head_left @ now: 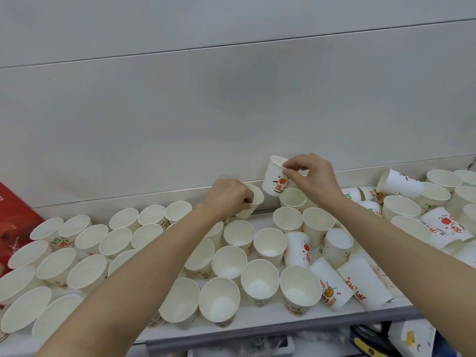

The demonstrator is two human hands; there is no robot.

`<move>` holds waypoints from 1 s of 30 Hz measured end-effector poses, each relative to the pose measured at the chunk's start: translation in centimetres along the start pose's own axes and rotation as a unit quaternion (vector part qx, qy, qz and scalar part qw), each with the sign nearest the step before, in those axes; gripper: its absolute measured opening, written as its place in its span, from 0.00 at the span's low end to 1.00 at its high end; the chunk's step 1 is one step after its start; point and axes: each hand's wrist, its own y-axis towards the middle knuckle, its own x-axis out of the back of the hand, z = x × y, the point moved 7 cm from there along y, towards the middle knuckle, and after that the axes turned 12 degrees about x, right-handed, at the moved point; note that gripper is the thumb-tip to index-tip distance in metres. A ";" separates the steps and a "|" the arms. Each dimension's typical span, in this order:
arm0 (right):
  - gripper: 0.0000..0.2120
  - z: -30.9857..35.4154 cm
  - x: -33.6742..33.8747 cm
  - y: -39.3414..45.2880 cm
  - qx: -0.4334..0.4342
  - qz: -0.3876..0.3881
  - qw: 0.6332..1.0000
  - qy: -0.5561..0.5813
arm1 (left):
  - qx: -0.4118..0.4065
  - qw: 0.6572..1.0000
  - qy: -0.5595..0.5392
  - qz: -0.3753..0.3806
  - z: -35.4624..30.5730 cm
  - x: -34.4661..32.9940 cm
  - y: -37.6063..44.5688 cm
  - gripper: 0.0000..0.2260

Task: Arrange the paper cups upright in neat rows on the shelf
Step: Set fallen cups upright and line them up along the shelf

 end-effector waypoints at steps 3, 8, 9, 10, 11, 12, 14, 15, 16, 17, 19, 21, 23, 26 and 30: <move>0.05 0.4 -1.4 0.5 0.018 0.035 0.999 -0.013 | 0.033 0.999 -0.023 -0.017 -0.4 -0.5 -1.1 0.09; 0.05 -0.6 -2.6 1.1 0.030 0.085 0.995 -0.050 | 0.092 0.994 -0.062 0.020 1.1 -1.2 -1.8 0.06; 0.05 -0.7 -2.6 1.2 0.033 0.088 0.994 -0.053 | 0.099 0.992 -0.067 0.039 1.7 -1.4 -2.0 0.06; 0.05 -0.7 -2.6 1.1 0.036 0.091 0.994 -0.054 | 0.106 0.991 -0.065 0.056 2.2 -1.5 -2.1 0.08; 0.05 -0.7 -2.6 1.1 0.039 0.094 0.993 -0.055 | 0.114 0.989 -0.058 0.071 2.7 -1.5 -2.3 0.10; 0.05 -0.8 -2.7 1.1 0.040 0.098 0.993 -0.053 | 0.121 0.988 -0.046 0.084 2.9 -1.4 -2.3 0.13; 0.05 -0.9 -3.0 1.1 0.036 0.105 0.993 -0.047 | 0.127 0.986 -0.029 0.102 2.9 -1.1 -2.0 0.18; 0.05 -0.9 -3.1 1.1 0.033 0.108 0.992 -0.047 | 0.128 0.986 -0.027 0.107 2.7 -0.9 -1.7 0.19; 0.05 -1.0 -3.2 1.0 0.033 0.112 0.992 -0.050 | 0.128 0.985 -0.030 0.115 2.4 -0.8 -1.5 0.20; 0.05 -1.0 -3.3 1.0 0.035 0.117 0.991 -0.054 | 0.131 0.983 -0.038 0.126 2.0 -0.8 -1.3 0.20; 0.05 -0.9 -3.6 1.0 0.042 0.125 0.989 -0.061 | 0.142 0.979 -0.052 0.136 1.3 -0.9 -1.1 0.17; 0.05 -0.7 -4.1 1.0 0.055 0.136 0.987 -0.062 | 0.151 0.979 -0.044 0.132 0.6 -0.9 -0.8 0.11; 0.05 -0.6 -4.5 1.0 0.069 0.148 0.984 -0.071 | 0.143 0.982 -0.010 0.121 -0.2 -0.9 -0.7 0.11; 0.05 -1.0 -4.7 1.1 0.073 0.154 0.982 -0.086 | 0.132 0.985 0.035 0.107 -0.6 -1.0 -0.8 0.10; 0.04 -1.1 -5.2 0.9 0.080 0.163 0.979 -0.090 | 0.149 0.982 0.031 0.112 -0.6 -1.8 -1.1 0.21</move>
